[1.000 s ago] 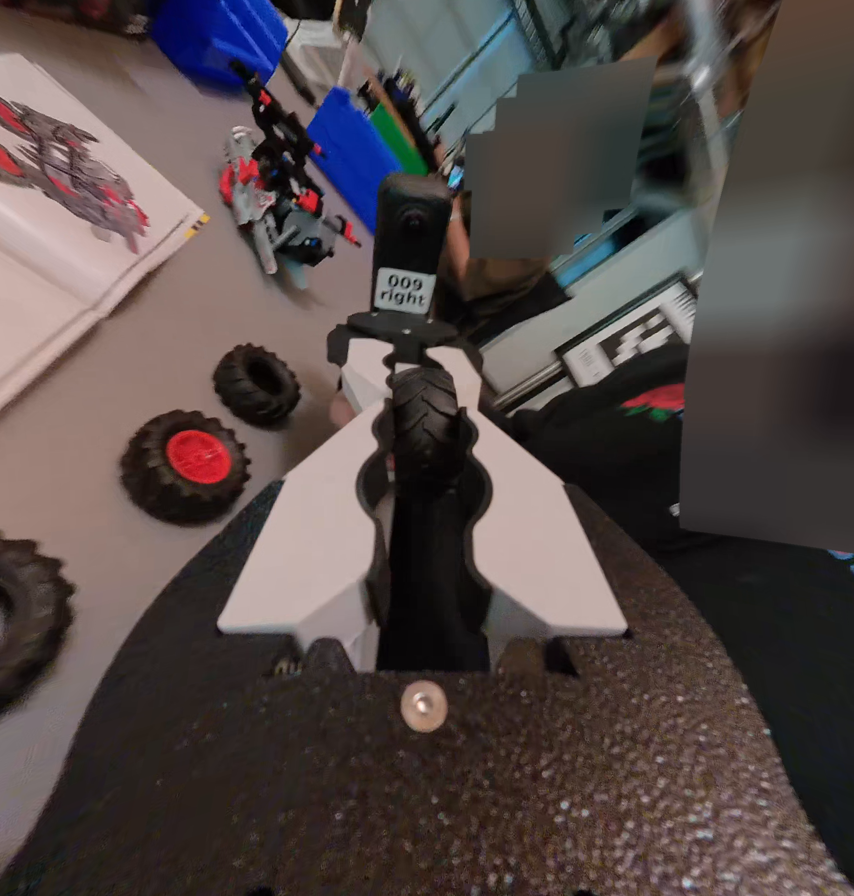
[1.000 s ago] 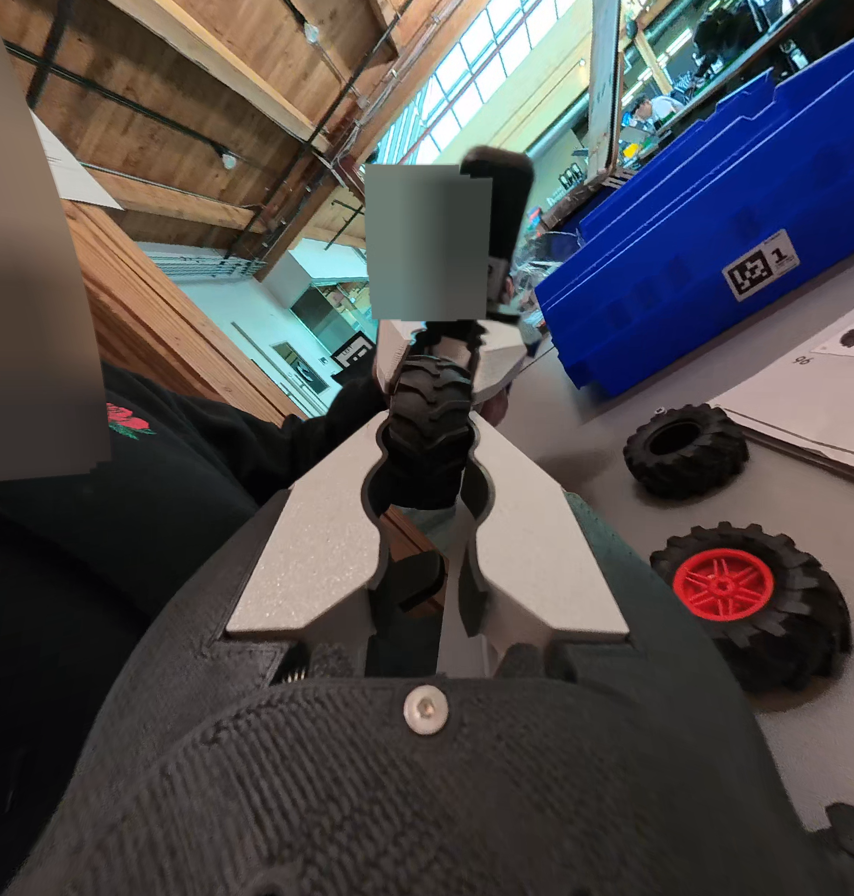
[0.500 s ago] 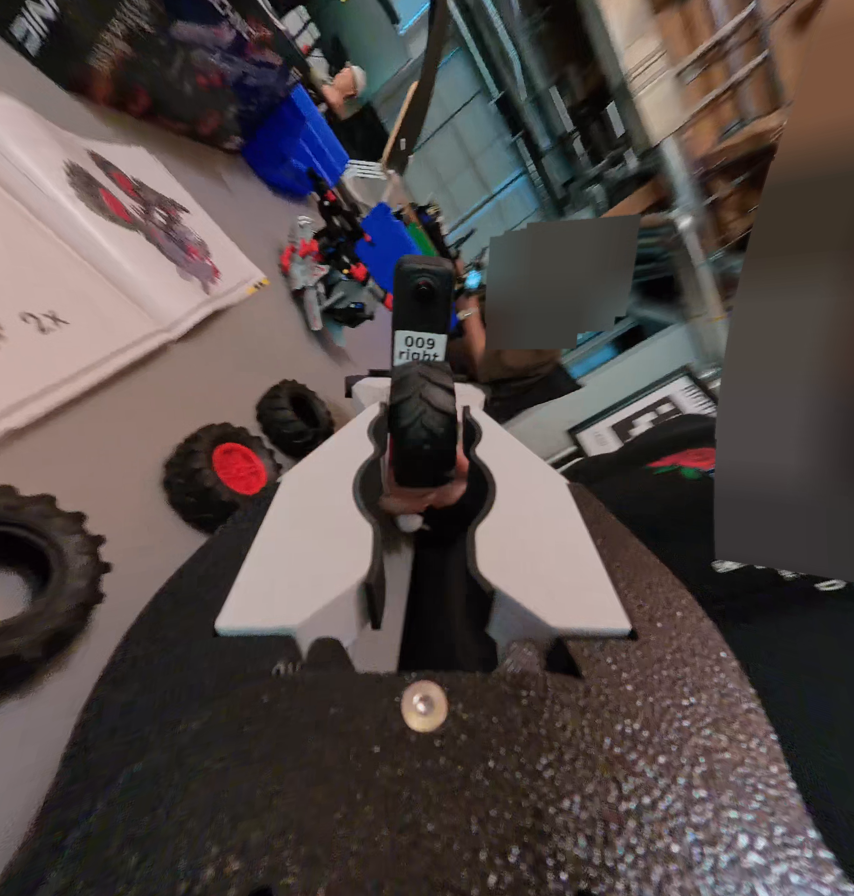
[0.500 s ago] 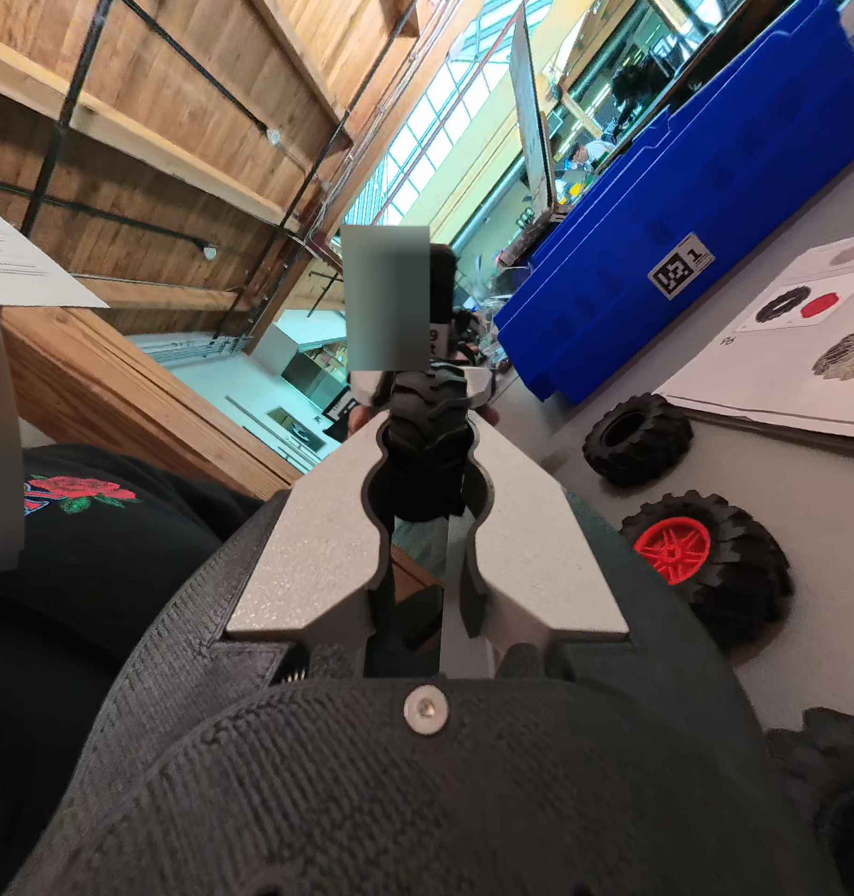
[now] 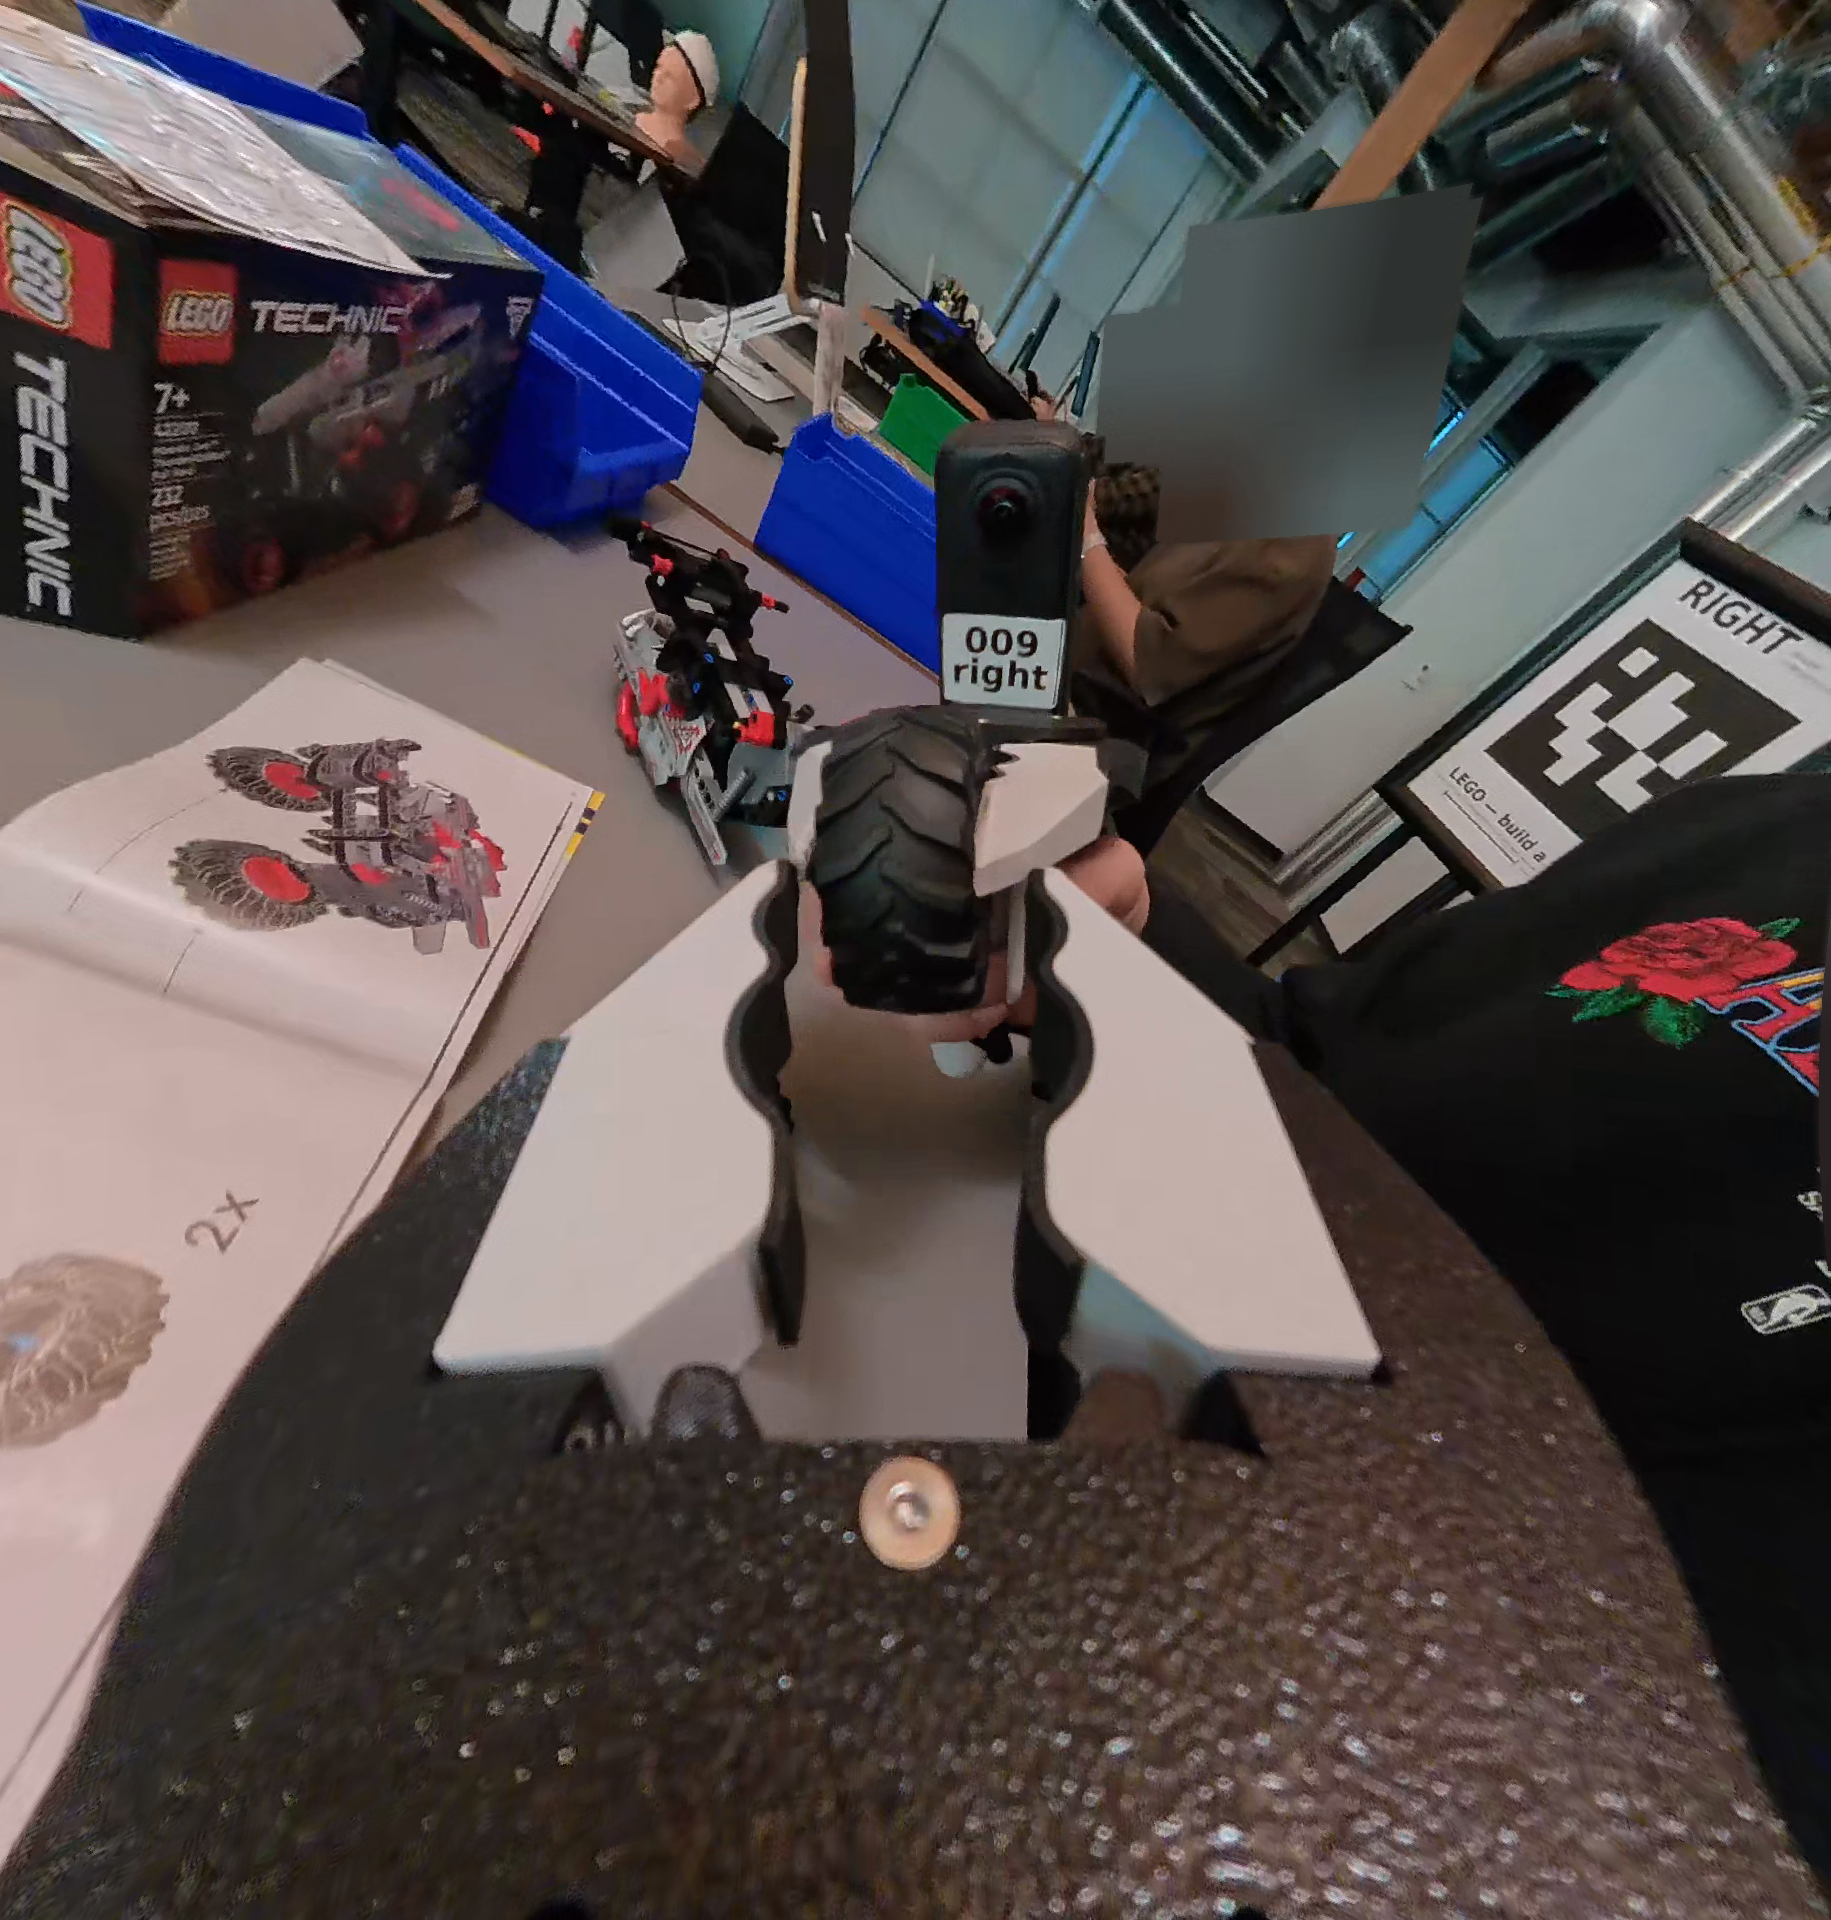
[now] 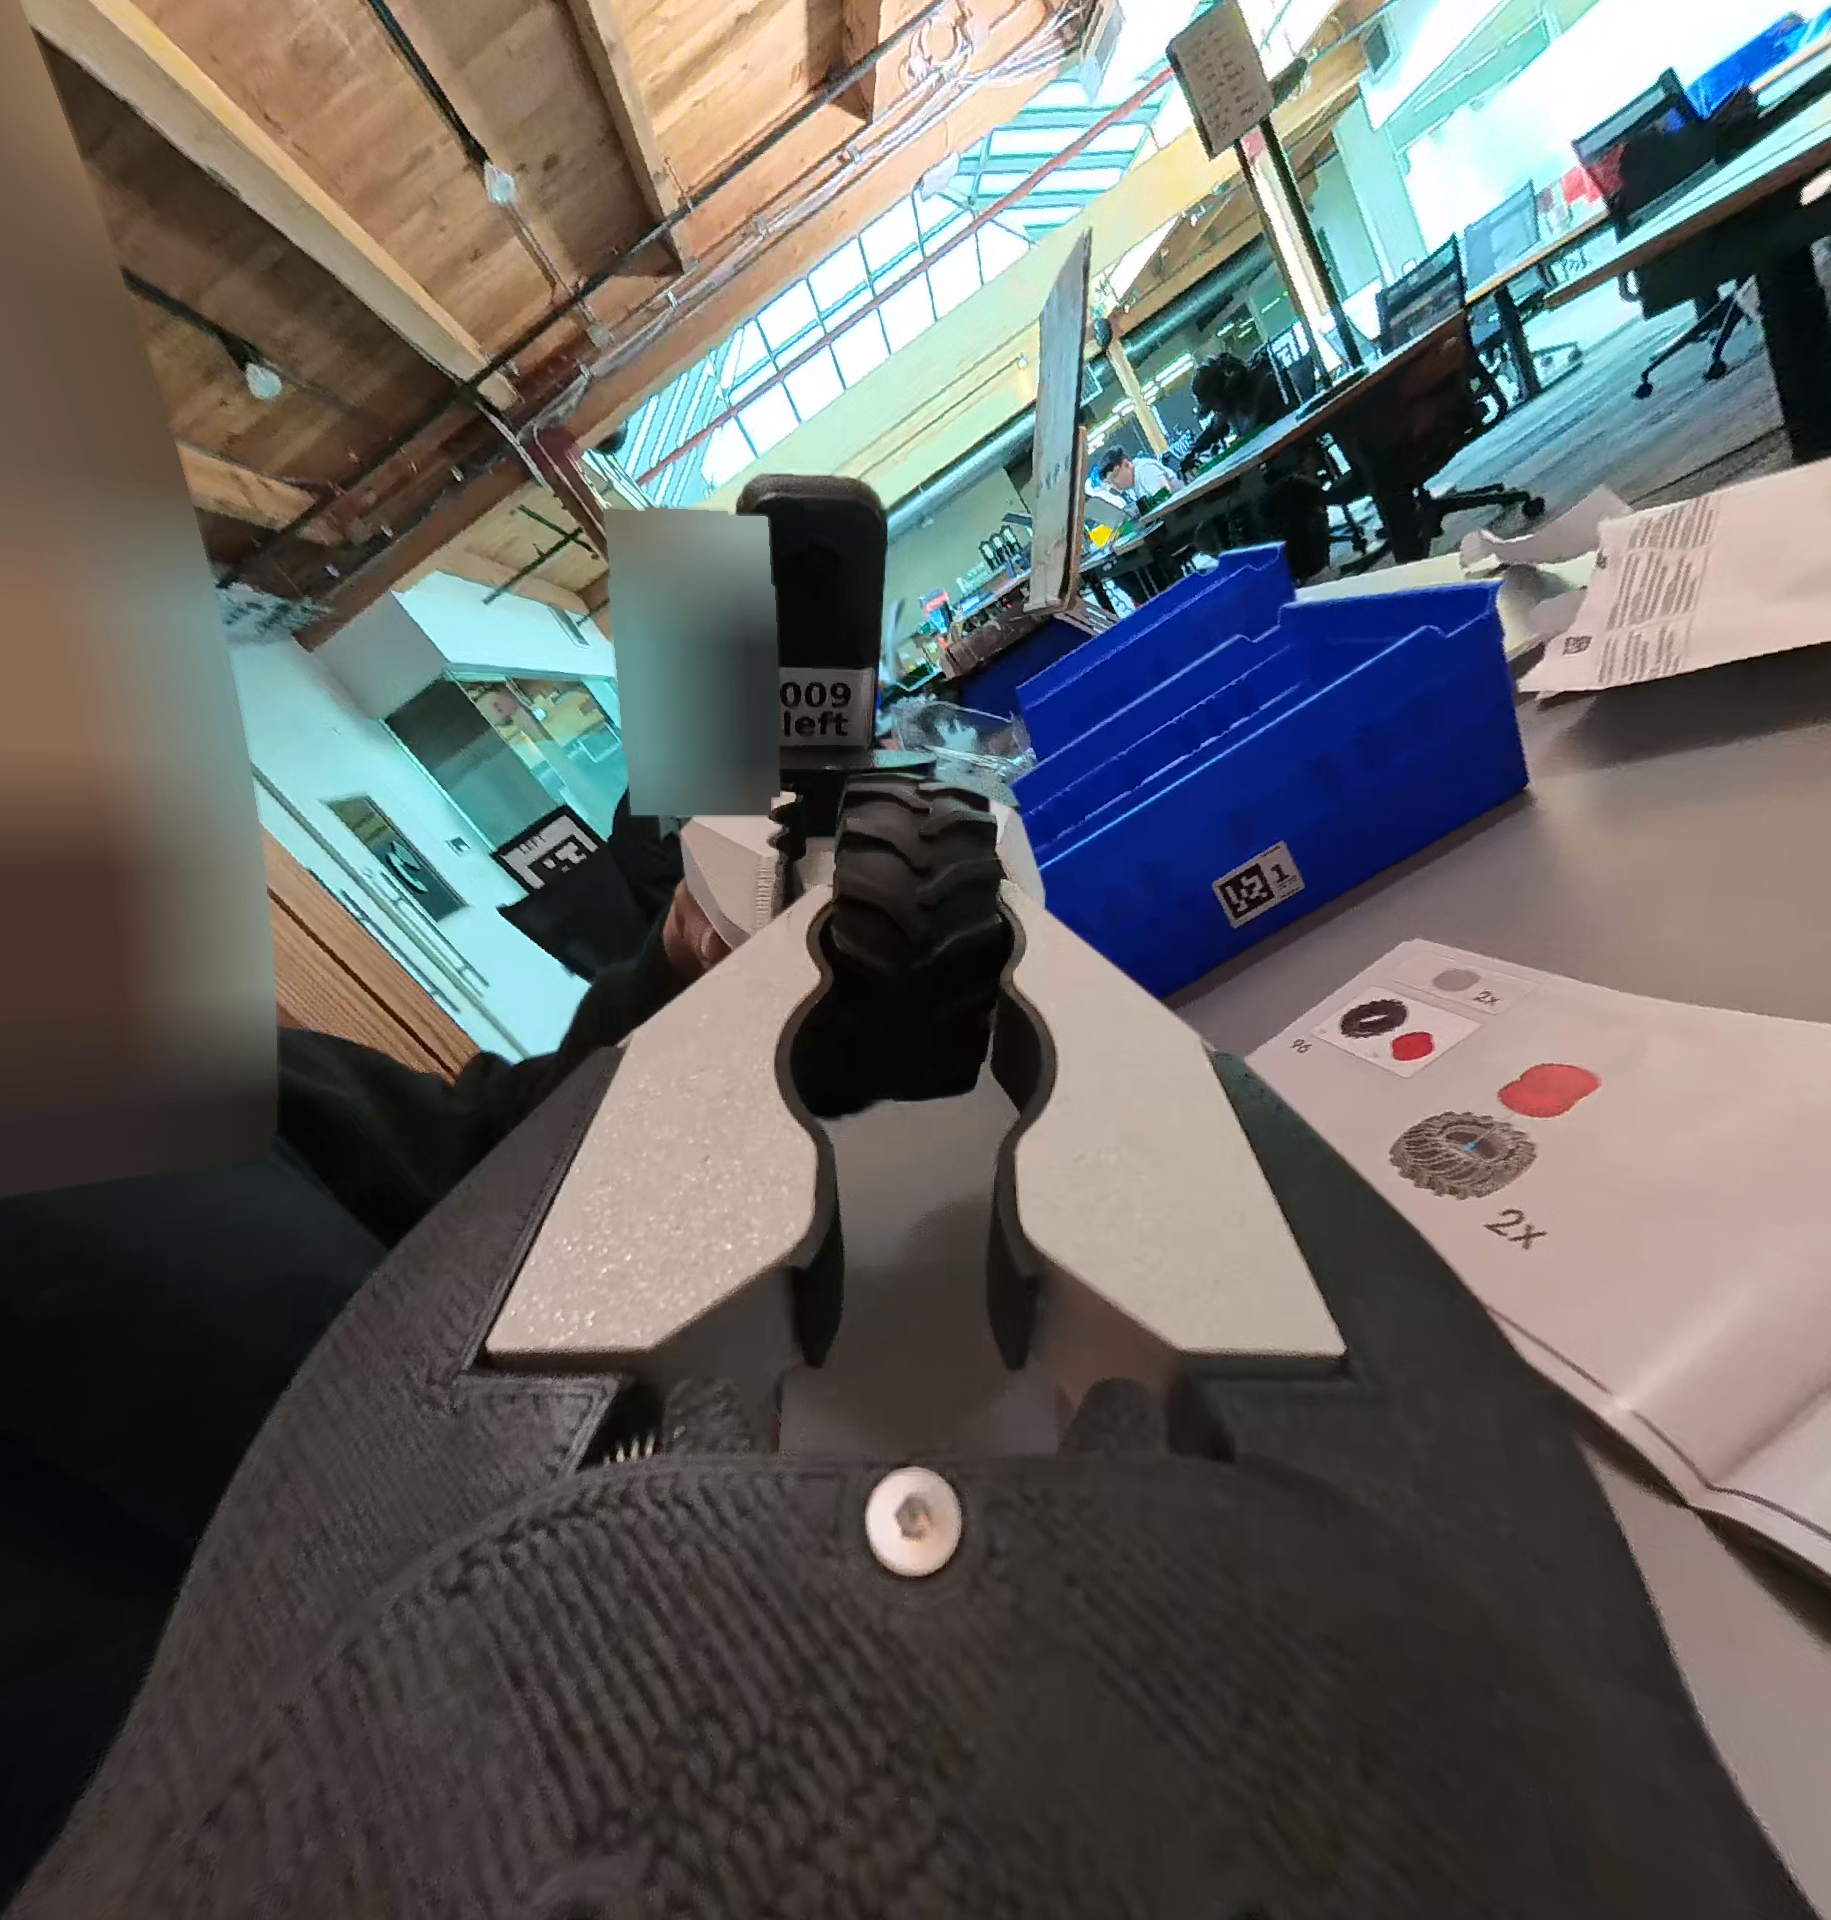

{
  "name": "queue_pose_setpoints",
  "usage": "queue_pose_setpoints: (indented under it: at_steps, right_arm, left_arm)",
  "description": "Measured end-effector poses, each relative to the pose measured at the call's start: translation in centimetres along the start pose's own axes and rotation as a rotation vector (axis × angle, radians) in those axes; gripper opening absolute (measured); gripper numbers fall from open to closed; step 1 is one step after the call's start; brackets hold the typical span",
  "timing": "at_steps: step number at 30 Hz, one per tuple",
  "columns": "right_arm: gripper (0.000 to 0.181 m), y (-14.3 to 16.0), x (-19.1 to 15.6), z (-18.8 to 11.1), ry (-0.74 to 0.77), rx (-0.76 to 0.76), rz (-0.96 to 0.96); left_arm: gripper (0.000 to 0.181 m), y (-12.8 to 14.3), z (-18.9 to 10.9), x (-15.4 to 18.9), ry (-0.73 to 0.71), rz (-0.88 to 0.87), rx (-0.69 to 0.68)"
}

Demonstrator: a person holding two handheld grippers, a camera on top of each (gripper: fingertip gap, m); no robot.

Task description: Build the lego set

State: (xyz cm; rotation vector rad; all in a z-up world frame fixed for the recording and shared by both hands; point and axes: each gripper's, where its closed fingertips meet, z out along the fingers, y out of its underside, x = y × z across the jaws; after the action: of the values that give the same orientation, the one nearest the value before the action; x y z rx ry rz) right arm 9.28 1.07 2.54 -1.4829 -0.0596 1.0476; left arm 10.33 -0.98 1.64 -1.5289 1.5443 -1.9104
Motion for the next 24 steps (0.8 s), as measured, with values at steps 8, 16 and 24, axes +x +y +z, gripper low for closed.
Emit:
queue_pose_setpoints:
  at_steps: [8, 16, 24]
  right_arm:
    - [0.024, 1.6, 0.3, -0.2, -0.007, -0.159, -0.133]
    - [0.023, 1.1, 1.9, -0.2, 0.062, -0.070, -0.023]
    - [0.023, 2.1, 1.7, 0.5, 0.027, 0.020, 0.124]
  left_arm:
    - [0.041, 1.4, 0.0, -0.3, -0.001, 0.055, -0.107]
    - [0.039, 1.5, -2.0, -1.4, -0.124, 0.102, -0.042]
    - [0.040, 3.2, -1.4, -2.2, -0.267, 0.118, -0.101]
